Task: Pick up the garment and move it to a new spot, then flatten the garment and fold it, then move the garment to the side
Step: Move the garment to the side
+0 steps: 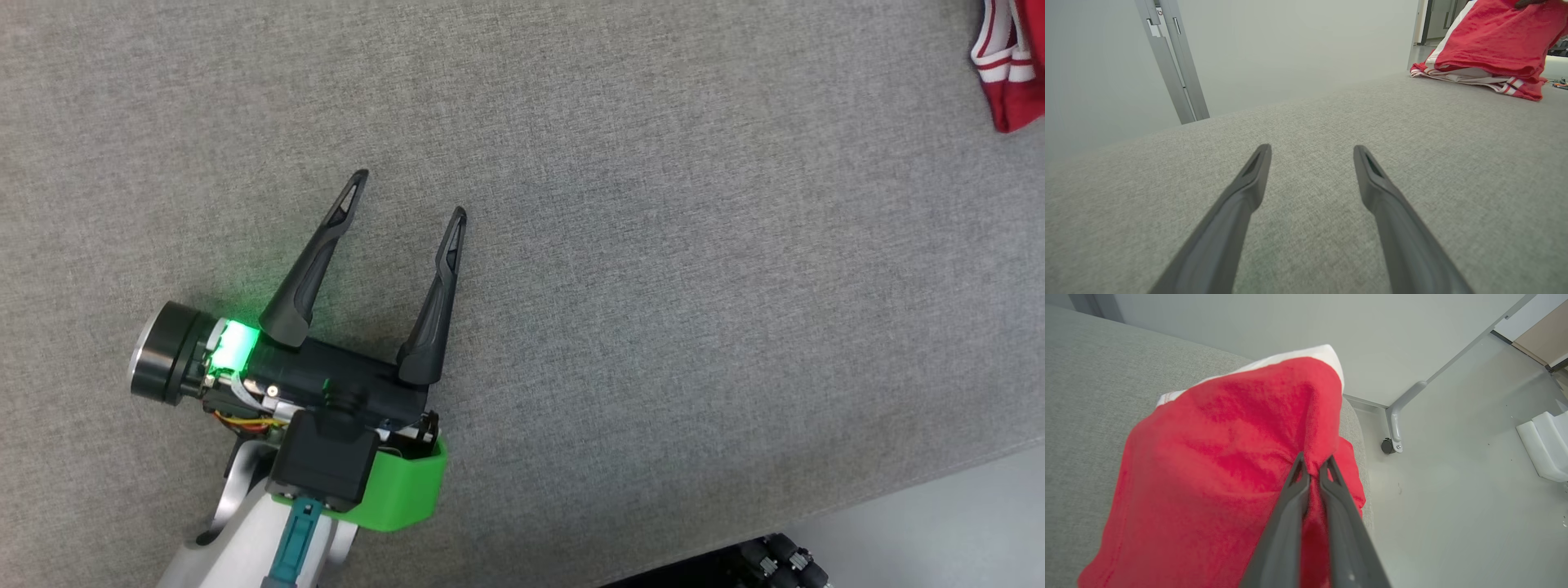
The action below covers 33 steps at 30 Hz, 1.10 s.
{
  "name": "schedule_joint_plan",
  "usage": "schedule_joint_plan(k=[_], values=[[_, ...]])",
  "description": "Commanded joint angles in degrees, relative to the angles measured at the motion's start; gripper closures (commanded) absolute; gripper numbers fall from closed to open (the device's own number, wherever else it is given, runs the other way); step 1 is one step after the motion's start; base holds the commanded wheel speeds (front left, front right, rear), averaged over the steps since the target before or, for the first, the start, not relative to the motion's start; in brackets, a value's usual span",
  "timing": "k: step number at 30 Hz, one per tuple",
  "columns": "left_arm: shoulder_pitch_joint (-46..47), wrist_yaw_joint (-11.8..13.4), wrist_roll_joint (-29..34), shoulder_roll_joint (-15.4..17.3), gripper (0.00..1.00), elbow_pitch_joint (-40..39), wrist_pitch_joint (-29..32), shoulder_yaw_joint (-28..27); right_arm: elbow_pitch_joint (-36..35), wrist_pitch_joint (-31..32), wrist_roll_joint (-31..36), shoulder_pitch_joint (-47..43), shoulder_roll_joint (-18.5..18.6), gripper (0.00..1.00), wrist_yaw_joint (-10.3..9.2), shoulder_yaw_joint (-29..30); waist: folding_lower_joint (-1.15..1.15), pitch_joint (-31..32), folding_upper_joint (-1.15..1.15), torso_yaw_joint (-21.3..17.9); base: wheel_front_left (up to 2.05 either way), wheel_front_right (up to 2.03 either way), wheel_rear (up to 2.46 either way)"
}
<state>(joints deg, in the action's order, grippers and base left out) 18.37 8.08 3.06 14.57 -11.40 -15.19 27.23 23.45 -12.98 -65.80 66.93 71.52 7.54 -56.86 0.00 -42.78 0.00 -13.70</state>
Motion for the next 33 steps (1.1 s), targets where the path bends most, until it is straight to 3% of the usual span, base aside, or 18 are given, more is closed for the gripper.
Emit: schedule_joint_plan(k=[1,4,5,7,15,22,26,33], values=[[1.25,0.39,-0.58,0.57,0.00,0.87,0.14,0.01,0.55,-0.59,-0.45,0.75,0.44,1.00,-0.12,-0.18,0.00,-0.56,0.00,0.17,0.00,0.00,0.00],[1.69,0.64,-0.86,0.81,0.00,1.01,0.15,0.44,2.13,-0.91,-0.90,0.90,0.66,1.00,-0.12,-0.61,0.00,-0.83,0.00,0.46,0.00,0.00,0.00],[1.87,0.79,-0.99,0.91,0.00,1.07,0.15,0.64,2.87,-1.04,-1.12,0.97,0.57,0.93,-0.12,-0.73,0.00,-0.90,0.00,0.60,0.00,0.00,0.00],[2.12,1.09,-1.25,1.11,0.00,1.10,0.15,0.84,4.63,-1.25,-1.66,1.08,-0.01,0.00,-0.12,-0.72,0.00,-0.93,0.00,0.78,0.00,0.00,0.00],[2.04,2.21,-1.81,1.40,0.00,1.18,0.15,1.62,9.63,-1.83,-1.53,1.14,-3.02,0.00,-0.12,-1.13,0.00,0.61,0.00,1.59,0.00,0.00,0.00],[0.69,3.42,-3.35,-0.07,0.00,1.60,0.12,2.04,6.58,-2.29,-0.75,-1.62,-8.88,0.00,-0.12,0.59,0.00,5.23,0.00,3.08,0.00,0.00,0.00],[-0.94,4.25,-5.18,-1.56,0.00,2.12,0.10,1.12,2.17,-2.21,-1.13,-7.30,-14.93,0.00,-0.12,5.20,0.00,8.96,0.00,4.83,0.00,0.00,0.00],[-5.12,4.23,-8.48,-4.87,0.00,4.65,0.09,-2.75,-1.92,-2.21,7.18,-18.53,-27.45,0.00,-0.11,14.12,0.00,16.02,0.00,8.18,0.00,0.00,0.00]])
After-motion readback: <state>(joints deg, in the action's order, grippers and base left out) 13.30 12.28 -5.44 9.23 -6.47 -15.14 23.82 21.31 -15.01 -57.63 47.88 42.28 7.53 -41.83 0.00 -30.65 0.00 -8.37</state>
